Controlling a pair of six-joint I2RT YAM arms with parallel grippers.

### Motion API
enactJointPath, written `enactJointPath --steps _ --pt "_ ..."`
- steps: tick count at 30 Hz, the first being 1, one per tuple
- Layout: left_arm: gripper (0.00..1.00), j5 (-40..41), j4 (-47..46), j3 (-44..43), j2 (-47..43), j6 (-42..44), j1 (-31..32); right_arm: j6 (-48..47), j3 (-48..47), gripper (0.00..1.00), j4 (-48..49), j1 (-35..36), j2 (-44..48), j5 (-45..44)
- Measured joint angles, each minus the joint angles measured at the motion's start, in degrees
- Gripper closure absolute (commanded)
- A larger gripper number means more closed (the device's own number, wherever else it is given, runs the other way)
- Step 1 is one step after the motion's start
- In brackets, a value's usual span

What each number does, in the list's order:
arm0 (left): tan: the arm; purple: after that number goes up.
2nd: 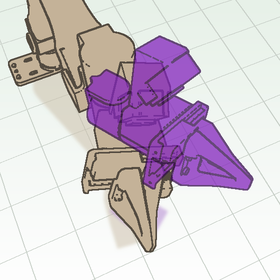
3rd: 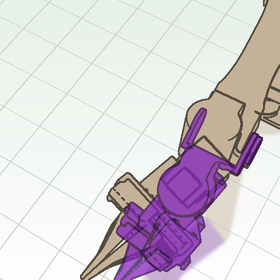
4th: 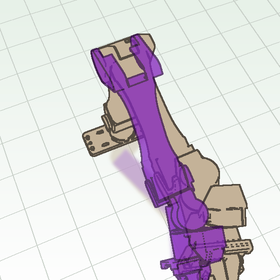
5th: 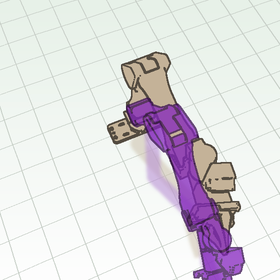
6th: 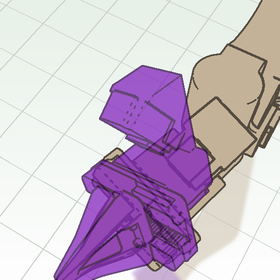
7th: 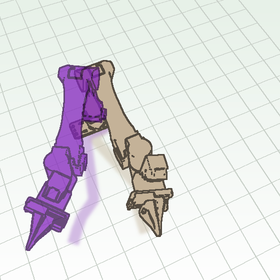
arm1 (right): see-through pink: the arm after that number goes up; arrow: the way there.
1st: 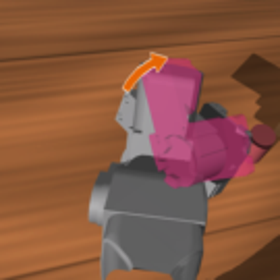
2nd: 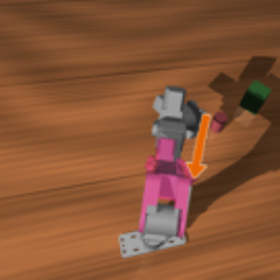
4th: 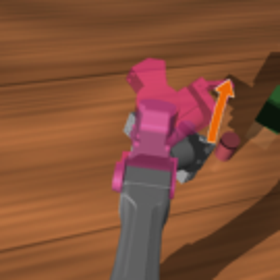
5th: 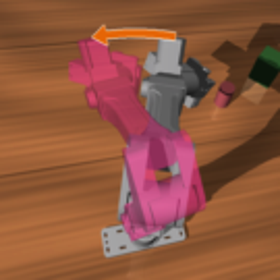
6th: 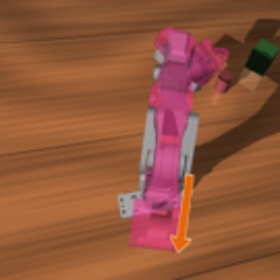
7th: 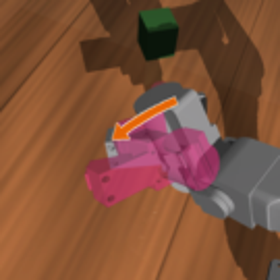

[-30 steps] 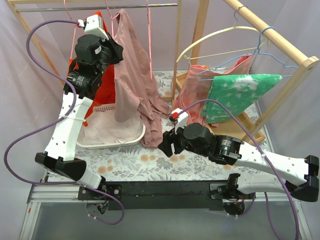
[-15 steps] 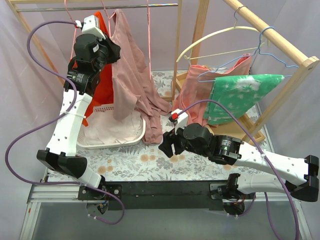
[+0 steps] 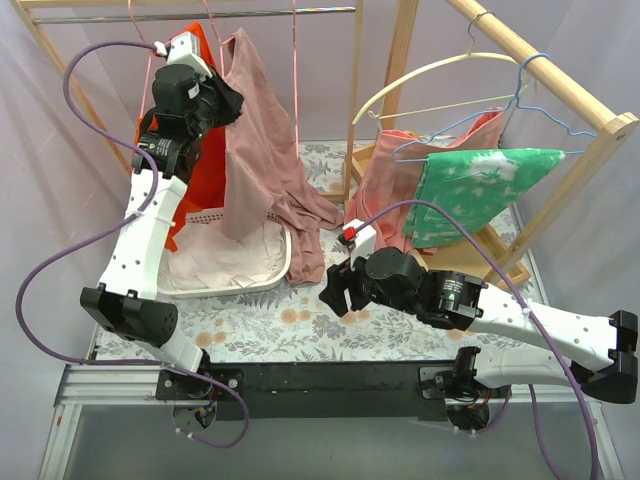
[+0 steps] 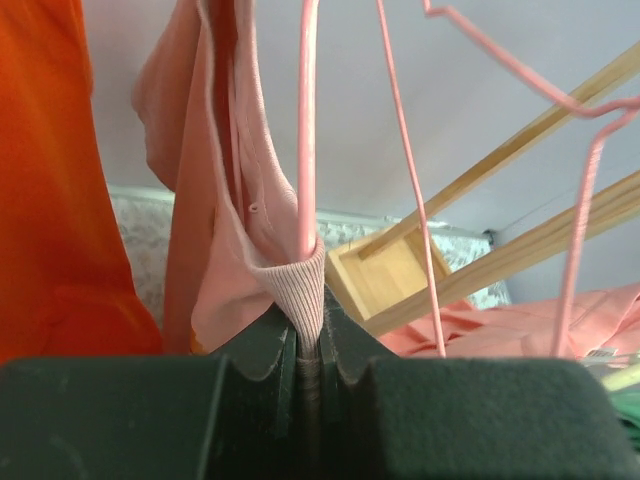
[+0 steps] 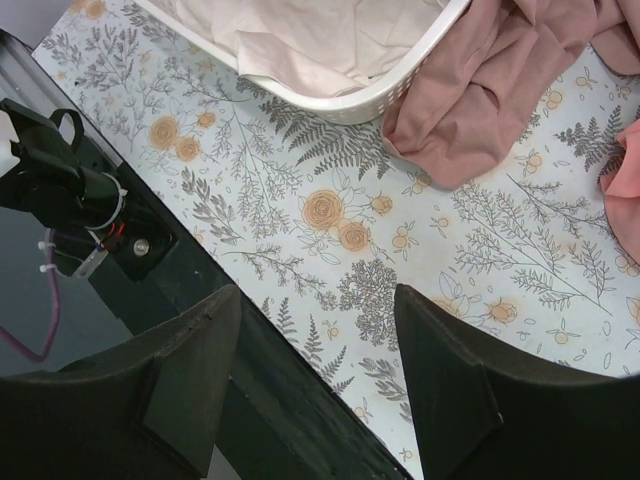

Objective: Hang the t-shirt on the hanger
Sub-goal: Place the hanger at the clothesline, then reset both arms

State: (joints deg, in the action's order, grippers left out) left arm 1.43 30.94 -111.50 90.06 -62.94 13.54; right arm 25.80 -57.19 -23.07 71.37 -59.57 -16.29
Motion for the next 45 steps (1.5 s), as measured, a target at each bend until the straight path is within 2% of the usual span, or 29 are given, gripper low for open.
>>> enactJointPath --steps 3,5,6,7,9,10,16,21,27,31,34,39,45 --pt "0.97 -0.5 1.1 -0.1 2.0 -0.5 -0.2 0.2 0.0 0.3 -0.6 0.0 0.3 0.0" --pt "0.87 -0.6 1.3 -0.5 2.9 -0.6 -0.2 0.5 0.0 0.3 -0.8 0.0 0.7 0.0" --pt "0.71 -0.6 1.5 -0.6 3.1 -0.7 -0.2 0.6 0.0 0.3 -0.8 0.0 0.9 0.0" --pt "0.64 -0.6 1.6 -0.7 3.3 -0.9 -0.3 0.8 0.1 0.3 -0.8 0.0 1.2 0.0" --pt "0.38 -0.5 2.2 -0.7 3.3 -1.1 -0.3 1.0 0.1 0.3 -0.8 0.0 1.4 0.0" --pt "0.02 -0.4 2.7 -1.0 3.3 -1.3 -0.3 1.0 0.2 0.29 -0.8 0.0 1.4 -0.1" --pt "0.02 1.2 10.4 -2.8 1.3 -4.2 -0.3 1.1 0.9 0.27 -1.1 0.0 1.4 -0.1" --pt "0.02 0.8 16.5 3.5 -9.2 -5.6 -0.3 1.0 0.9 0.24 -1.1 0.0 1.3 -0.3" --pt "0.02 -6.1 19.9 6.6 -22.2 -6.3 -0.3 2.0 2.7 0.16 -0.8 0.0 1.2 -3.3" --pt "0.02 -9.3 19.8 10.0 -26.3 -7.0 2.3 4.1 5.6 0.14 -0.8 0.0 1.6 -5.2" --pt "0.02 -7.3 19.7 14.7 -26.9 -8.3 11.4 6.3 8.3 0.14 -1.0 0.0 3.0 -6.4" --pt "0.02 0.9 17.8 27.2 -24.8 -13.4 33.3 10.2 12.4 0.14 -1.3 0.0 6.4 -8.2" --pt "0.02 7.6 14.6 43.0 -23.6 -19.8 48.3 16.0 18.4 0.12 -3.1 0.0 11.7 -10.1"
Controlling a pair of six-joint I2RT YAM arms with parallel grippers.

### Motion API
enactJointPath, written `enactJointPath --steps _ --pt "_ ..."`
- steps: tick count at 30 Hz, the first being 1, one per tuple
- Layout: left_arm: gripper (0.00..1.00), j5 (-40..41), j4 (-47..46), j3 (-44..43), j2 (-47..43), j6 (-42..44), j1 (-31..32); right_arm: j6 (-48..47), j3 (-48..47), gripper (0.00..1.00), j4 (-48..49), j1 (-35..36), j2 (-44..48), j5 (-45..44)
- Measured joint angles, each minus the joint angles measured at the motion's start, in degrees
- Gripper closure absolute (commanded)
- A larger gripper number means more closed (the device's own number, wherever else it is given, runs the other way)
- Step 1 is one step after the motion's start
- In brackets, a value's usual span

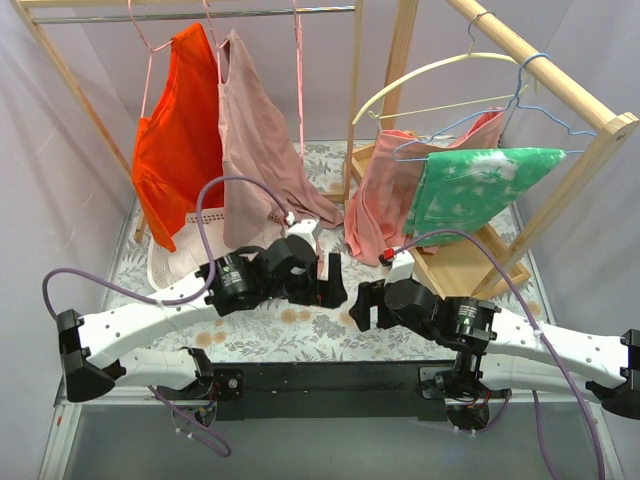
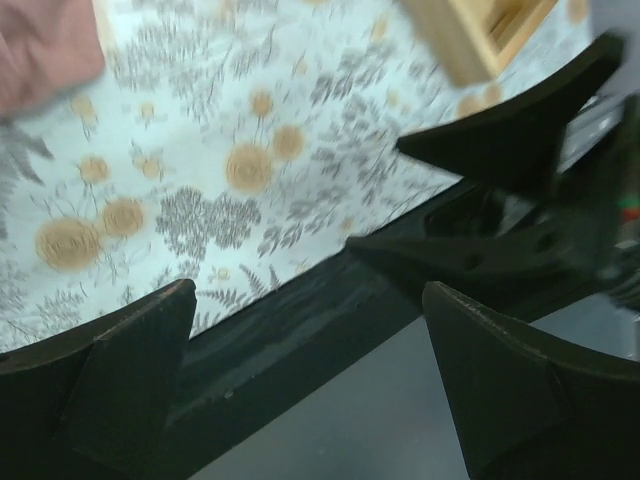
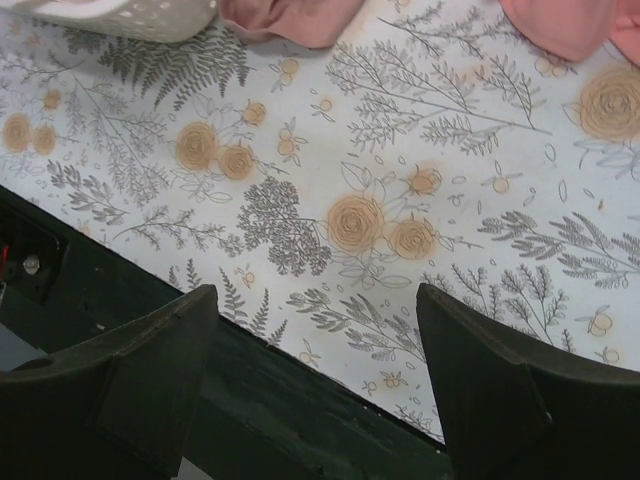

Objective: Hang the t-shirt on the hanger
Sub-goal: Reset both arms

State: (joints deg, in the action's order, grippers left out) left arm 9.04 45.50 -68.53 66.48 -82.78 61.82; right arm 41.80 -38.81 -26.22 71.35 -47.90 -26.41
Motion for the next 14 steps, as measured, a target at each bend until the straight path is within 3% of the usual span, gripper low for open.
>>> enactJointPath --steps 6,14 --pt "0.02 1.1 -5.2 12.7 -1.7 -7.6 2.6 3.4 2.7 0.11 -2.3 0.0 3.1 -0.5" --pt "0.02 4.9 -4.8 13.7 -3.0 -12.8 2.6 3.9 2.7 0.11 -2.4 0.0 1.5 -0.4"
